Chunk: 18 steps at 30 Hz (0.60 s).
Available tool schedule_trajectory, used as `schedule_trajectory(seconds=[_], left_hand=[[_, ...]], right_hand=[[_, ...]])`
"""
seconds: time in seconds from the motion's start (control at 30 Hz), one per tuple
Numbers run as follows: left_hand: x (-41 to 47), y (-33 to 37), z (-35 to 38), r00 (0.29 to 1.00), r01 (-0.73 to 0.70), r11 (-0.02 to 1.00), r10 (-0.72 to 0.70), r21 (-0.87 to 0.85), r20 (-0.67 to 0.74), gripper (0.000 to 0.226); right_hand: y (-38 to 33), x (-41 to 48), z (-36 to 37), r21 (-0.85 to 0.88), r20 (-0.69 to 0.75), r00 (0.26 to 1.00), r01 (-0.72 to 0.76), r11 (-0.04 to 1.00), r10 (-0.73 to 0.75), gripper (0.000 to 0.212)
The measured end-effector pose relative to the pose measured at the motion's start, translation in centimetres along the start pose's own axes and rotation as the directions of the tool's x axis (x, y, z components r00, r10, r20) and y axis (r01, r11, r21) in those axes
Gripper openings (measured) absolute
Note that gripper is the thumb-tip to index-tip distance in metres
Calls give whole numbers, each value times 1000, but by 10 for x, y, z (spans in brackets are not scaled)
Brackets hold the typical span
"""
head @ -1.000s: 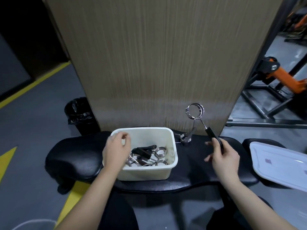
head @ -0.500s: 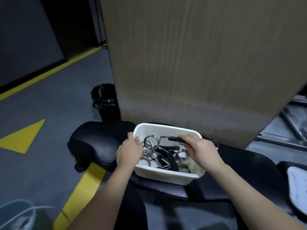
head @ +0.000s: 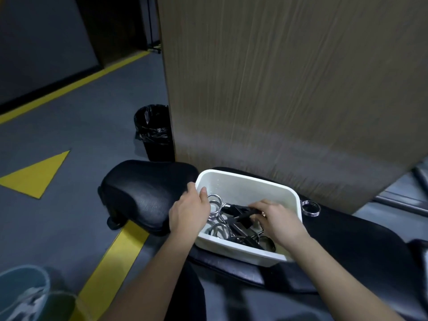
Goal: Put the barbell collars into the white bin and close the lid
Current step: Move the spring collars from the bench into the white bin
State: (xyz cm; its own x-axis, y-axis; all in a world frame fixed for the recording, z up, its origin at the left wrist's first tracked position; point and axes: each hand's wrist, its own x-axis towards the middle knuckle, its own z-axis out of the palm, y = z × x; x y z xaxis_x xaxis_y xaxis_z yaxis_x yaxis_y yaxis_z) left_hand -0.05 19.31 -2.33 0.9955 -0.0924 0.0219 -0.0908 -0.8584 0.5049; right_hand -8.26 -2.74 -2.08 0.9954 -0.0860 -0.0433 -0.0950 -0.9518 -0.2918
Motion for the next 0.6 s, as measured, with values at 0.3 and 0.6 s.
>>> schedule_trajectory(seconds=[0.3, 0.6], left_hand=[[-3, 1, -3, 1000, 6, 1000, -6, 8, 15, 34], [-6, 4, -5, 999, 24, 999, -25, 40, 32, 34]], right_hand=[[-8, 4, 13, -280, 72, 970, -202, 938, 231, 48], [-11, -1, 16, -224, -123, 991, -72, 972, 45, 56]])
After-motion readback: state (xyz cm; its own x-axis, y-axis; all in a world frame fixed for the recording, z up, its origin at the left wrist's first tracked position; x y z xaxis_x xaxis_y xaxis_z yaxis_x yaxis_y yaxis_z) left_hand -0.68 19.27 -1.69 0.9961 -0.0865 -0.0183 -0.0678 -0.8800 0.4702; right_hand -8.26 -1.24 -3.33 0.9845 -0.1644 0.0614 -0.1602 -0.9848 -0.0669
